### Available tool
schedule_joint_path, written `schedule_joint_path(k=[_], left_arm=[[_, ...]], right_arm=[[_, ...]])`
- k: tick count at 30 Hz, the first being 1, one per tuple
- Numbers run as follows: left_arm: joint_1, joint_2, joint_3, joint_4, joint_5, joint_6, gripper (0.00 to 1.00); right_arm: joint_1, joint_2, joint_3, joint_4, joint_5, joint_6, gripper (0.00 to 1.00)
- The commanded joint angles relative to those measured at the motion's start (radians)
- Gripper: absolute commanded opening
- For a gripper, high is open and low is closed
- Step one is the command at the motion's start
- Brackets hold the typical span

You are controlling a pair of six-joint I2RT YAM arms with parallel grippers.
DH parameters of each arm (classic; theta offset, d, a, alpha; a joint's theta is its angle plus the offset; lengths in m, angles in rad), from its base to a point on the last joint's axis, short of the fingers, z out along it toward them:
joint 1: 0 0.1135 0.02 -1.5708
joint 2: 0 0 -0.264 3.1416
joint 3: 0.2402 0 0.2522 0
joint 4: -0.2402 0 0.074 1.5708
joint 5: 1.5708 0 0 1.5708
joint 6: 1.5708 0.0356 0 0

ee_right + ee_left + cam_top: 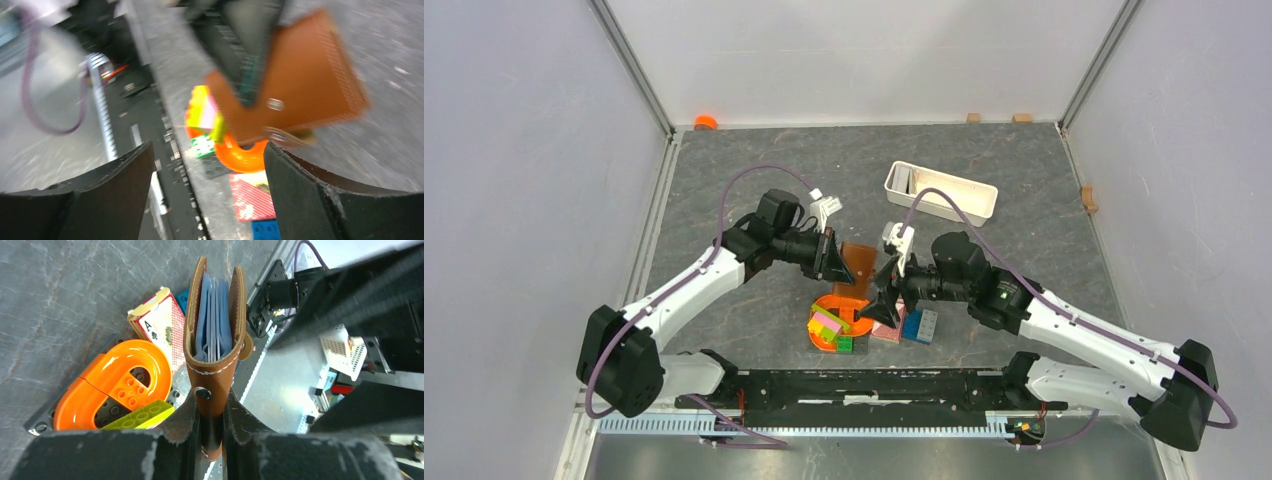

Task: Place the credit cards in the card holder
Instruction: Open the card holder at the center of the board.

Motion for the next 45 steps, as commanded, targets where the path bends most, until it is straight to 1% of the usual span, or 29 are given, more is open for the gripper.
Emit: schedule_joint_path(k=[1,5,9,15,16,17,19,21,23,26,27,29,31,34,37,39,41,43,45], left_arm=[[0.003,-0.051,-0.008,0.074,-0.057,0.003,0.02],[0.003,-0.043,-0.014,0.083,-0.05,-0.011,0.02],[0.003,-0.046,-0.019,0.083,-0.053,-0.012,0.02],[0.003,-0.035,-0.019,0.084,-0.038,-0.015,0.02],[0.003,-0.035,-0.018,0.083,-0.038,-0.015,0.02],[0.003,-0.035,-0.018,0.083,-0.041,-0.016,0.02],[0.003,-0.036,-0.019,0.086,-0.046,-0.015,0.02],[0.003,-0.035,-0.02,0.098,-0.056,-0.021,0.02],[0.003,-0.022,-0.019,0.119,-0.069,-0.033,0.02],[0.003,0.03,0.019,0.127,-0.107,-0.042,0.04],[0.002,0.06,0.041,0.123,-0.13,-0.043,0.07],[0.003,0.127,0.079,0.123,-0.182,-0.052,0.12],[0.003,0.215,0.117,0.122,-0.21,-0.072,0.22],[0.003,0.36,0.173,0.115,-0.205,-0.094,0.29],[0.003,0.471,0.232,0.107,-0.203,-0.079,0.35],[0.003,0.531,0.275,0.087,-0.235,-0.061,0.46],[0.003,0.572,0.305,0.064,-0.289,-0.033,0.62],[0.003,0.602,0.326,0.044,-0.326,-0.012,0.73],[0.003,0.614,0.338,0.045,-0.341,-0.008,0.8]], right_arm=[[-0.004,0.022,0.004,0.006,0.479,0.164,0.88],[-0.008,0.092,0.012,0.02,0.55,0.233,0.89],[-0.012,0.125,0.013,0.069,0.602,0.255,0.88],[-0.014,0.158,0.023,0.121,0.636,0.257,0.81],[-0.014,0.162,0.026,0.119,0.648,0.252,0.78],[-0.013,0.169,0.031,0.112,0.658,0.246,0.74],[-0.013,0.185,0.044,0.09,0.672,0.24,0.62],[-0.013,0.195,0.046,0.081,0.681,0.232,0.41],[-0.015,0.201,0.04,0.079,0.701,0.227,0.24],[-0.031,0.213,0.037,0.074,0.72,0.213,0.02],[-0.04,0.216,0.033,0.076,0.725,0.212,0.0],[-0.076,0.224,0.017,0.089,0.716,0.208,0.0],[-0.119,0.231,-0.013,0.12,0.68,0.204,0.0],[-0.183,0.267,-0.048,0.167,0.588,0.186,0.0],[-0.232,0.304,-0.087,0.225,0.499,0.174,0.0],[-0.263,0.318,-0.113,0.265,0.444,0.175,0.0],[-0.285,0.332,-0.131,0.295,0.41,0.173,0.0],[-0.299,0.352,-0.133,0.308,0.394,0.167,0.0],[-0.311,0.377,-0.131,0.319,0.373,0.162,0.0]])
